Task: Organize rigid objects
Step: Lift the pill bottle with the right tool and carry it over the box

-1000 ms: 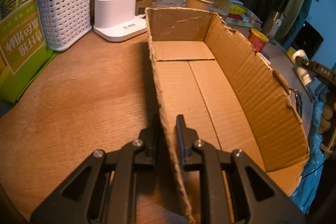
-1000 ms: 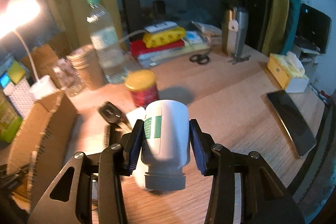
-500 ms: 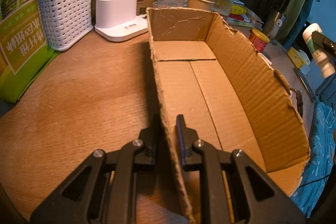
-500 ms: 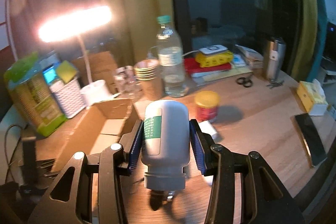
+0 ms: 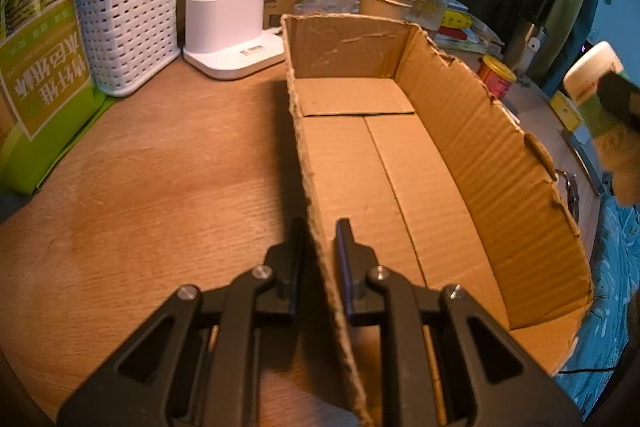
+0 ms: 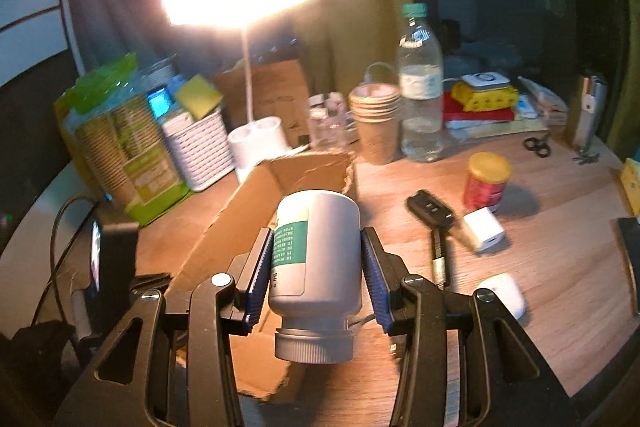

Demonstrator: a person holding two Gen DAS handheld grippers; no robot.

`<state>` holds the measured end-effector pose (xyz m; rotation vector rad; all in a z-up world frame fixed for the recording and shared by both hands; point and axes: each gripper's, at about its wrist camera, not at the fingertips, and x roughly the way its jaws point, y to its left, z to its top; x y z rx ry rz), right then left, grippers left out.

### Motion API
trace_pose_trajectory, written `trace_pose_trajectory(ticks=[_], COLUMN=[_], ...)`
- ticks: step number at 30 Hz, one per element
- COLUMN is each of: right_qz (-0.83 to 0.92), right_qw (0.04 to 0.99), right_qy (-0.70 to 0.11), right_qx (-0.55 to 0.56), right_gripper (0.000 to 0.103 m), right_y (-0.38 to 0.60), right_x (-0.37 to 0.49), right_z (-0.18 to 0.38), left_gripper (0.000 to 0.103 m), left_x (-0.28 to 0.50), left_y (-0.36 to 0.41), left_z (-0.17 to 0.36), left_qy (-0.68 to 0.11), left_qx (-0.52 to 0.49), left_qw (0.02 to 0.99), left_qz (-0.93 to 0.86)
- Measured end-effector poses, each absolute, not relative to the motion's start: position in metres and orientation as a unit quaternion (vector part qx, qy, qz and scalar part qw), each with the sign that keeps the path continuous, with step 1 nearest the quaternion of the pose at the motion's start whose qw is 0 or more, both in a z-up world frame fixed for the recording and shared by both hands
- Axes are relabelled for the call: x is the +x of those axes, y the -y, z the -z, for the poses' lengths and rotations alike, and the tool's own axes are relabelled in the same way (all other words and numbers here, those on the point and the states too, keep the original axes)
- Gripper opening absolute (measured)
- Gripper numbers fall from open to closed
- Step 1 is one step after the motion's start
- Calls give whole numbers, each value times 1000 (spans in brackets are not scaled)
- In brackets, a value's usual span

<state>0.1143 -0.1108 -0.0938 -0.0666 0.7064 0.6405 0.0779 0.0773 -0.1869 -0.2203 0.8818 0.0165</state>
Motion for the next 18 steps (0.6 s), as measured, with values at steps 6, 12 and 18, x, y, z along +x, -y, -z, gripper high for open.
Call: trace_pose_trajectory(ticks=[6, 12, 18], right_qz=[-327, -338, -338], right_qw=[873, 862, 854], right_qy=[-359, -374, -391], right_qx=[-39, -45, -53], right_gripper=[46, 46, 46], right_y=[95, 84, 78], right_x=[107, 106, 108], right_z=[106, 117, 128], left_gripper=[16, 17, 17], left_x=[78, 78, 78], left_y=[-77, -77, -78], left_z=[187, 187, 187], left_qy=[-426, -426, -426], left_qx=[-106, -106, -106], left_qw=[898, 898, 898], left_qz=[-8, -8, -8])
